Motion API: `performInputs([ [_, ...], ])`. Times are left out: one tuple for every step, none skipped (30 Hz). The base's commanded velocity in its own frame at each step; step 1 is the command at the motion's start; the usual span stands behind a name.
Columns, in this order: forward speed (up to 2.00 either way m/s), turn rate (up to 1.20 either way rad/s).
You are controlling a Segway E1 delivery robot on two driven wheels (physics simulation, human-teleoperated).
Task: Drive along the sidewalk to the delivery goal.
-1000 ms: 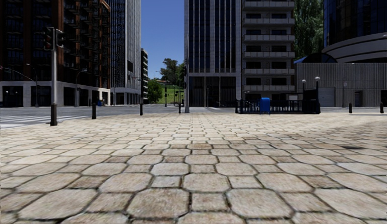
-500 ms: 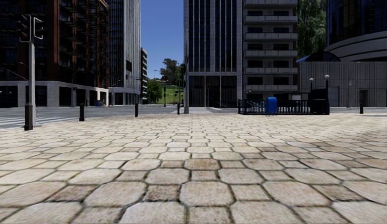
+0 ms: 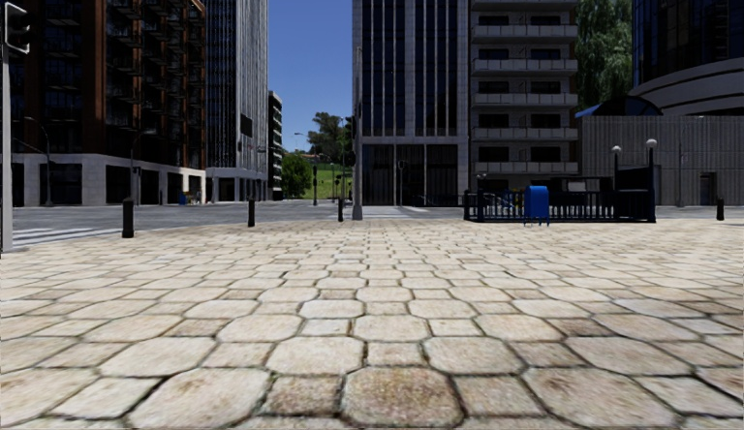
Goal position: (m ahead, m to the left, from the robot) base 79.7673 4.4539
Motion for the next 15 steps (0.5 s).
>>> performInputs([
  [2.00, 0.00],
  [2.00, 0.00],
  [2.00, 0.00],
  [2.00, 0.00],
  [2.00, 0.00],
  [2.00, 0.00],
  [2.00, 0.00],
  [2.00, 0.00],
  [2.00, 0.00],
  [2.00, 0.00],
  [2.00, 0.00],
  [2.00, 0.00],
  [2.00, 0.00],
  [2.00, 0.00],
  [2.00, 0.00],
])
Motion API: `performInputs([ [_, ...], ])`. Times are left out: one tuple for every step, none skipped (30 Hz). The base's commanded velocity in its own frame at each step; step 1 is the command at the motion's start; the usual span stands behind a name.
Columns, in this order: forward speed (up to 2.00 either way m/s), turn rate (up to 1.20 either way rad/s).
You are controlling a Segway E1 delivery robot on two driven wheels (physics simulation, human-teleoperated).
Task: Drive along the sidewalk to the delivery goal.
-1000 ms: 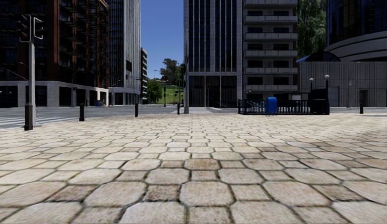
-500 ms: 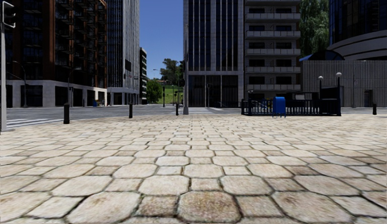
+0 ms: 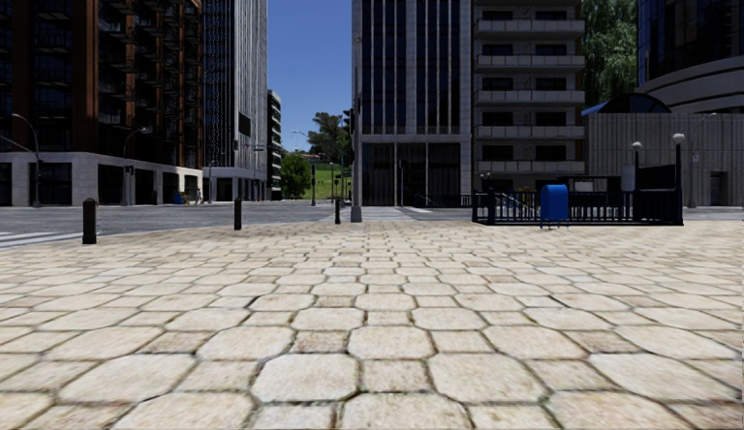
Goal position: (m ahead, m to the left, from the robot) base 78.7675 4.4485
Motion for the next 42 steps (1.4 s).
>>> performInputs([
  [2.00, 0.00],
  [2.00, 0.00],
  [2.00, 0.00],
  [2.00, 0.00],
  [2.00, 0.00],
  [2.00, 0.00],
  [2.00, 0.00],
  [2.00, 0.00],
  [2.00, 0.00],
  [2.00, 0.00],
  [2.00, 0.00],
  [2.00, 0.00],
  [2.00, 0.00],
  [2.00, 0.00],
  [2.00, 0.00],
  [2.00, 0.00],
  [2.00, 0.00],
  [2.00, 0.00],
  [2.00, -0.02],
  [2.00, -0.12],
  [2.00, -0.18],
  [2.00, -0.18],
  [2.00, -0.21],
  [2.00, -0.26],
  [2.00, -0.28],
  [2.00, -0.28],
  [2.00, -0.29],
  [2.00, -0.29],
  [2.00, -0.31],
  [2.00, -0.35],
  [2.00, -0.37],
  [2.00, -0.37],
  [2.00, -0.37],
  [2.00, -0.37],
  [2.00, 0.00],
  [2.00, 0.00],
  [2.00, 0.00],
  [2.00, 0.00],
  [2.00, 0.00],
  [2.00, 0.00],
  [2.00, 0.00],
  [2.00, 0.00],
])
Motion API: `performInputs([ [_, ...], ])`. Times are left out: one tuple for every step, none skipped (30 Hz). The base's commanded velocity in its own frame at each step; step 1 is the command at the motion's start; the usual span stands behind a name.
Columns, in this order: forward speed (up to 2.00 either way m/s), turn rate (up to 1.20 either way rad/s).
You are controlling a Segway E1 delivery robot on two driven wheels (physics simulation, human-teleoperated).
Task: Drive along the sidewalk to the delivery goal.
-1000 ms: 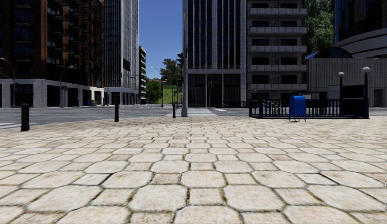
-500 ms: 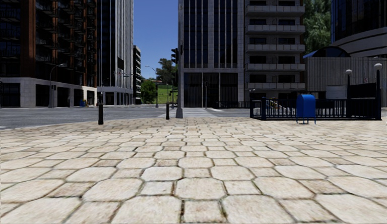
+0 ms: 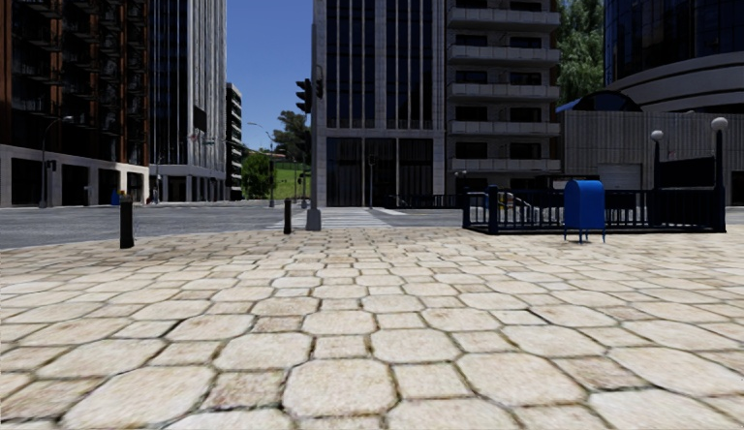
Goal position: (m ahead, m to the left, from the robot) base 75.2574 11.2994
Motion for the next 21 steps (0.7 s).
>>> performInputs([
  [2.00, 0.00],
  [2.00, 0.00],
  [2.00, 0.00],
  [2.00, 0.00],
  [2.00, 0.00],
  [2.00, 0.00],
  [2.00, 0.00],
  [2.00, 0.00],
  [2.00, 0.00],
  [2.00, 0.00],
  [2.00, 0.00],
  [2.00, 0.00],
  [2.00, 0.00],
  [2.00, 0.00],
  [2.00, 0.00],
  [2.00, 0.00],
  [2.00, 0.00],
  [2.00, 0.00],
  [2.00, 0.00],
  [2.00, 0.00],
  [2.00, 0.00],
])
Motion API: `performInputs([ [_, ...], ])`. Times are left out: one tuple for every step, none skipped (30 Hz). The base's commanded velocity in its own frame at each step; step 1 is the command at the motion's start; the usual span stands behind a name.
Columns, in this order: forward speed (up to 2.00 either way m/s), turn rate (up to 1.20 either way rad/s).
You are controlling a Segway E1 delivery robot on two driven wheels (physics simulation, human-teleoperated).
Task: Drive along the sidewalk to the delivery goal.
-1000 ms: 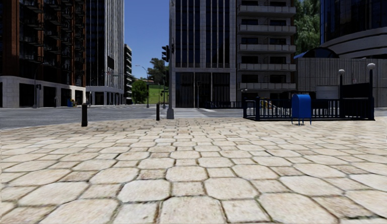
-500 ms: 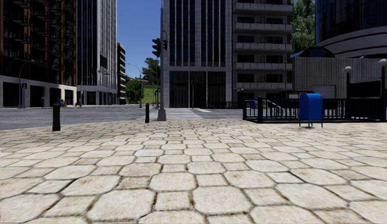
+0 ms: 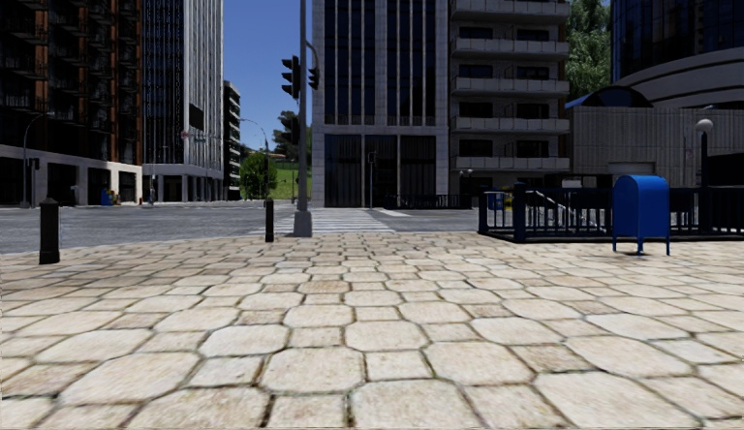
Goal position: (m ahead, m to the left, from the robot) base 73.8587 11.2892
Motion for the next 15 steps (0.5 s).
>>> performInputs([
  [2.00, 0.00],
  [2.00, 0.00],
  [2.00, 0.00],
  [2.00, 0.00],
  [2.00, 0.00],
  [2.00, 0.00],
  [2.00, 0.00],
  [2.00, 0.00],
  [2.00, 0.00],
  [2.00, 0.00],
  [2.00, 0.00],
  [2.00, 0.00],
  [2.00, 0.00],
  [2.00, 0.00],
  [2.00, 0.00],
])
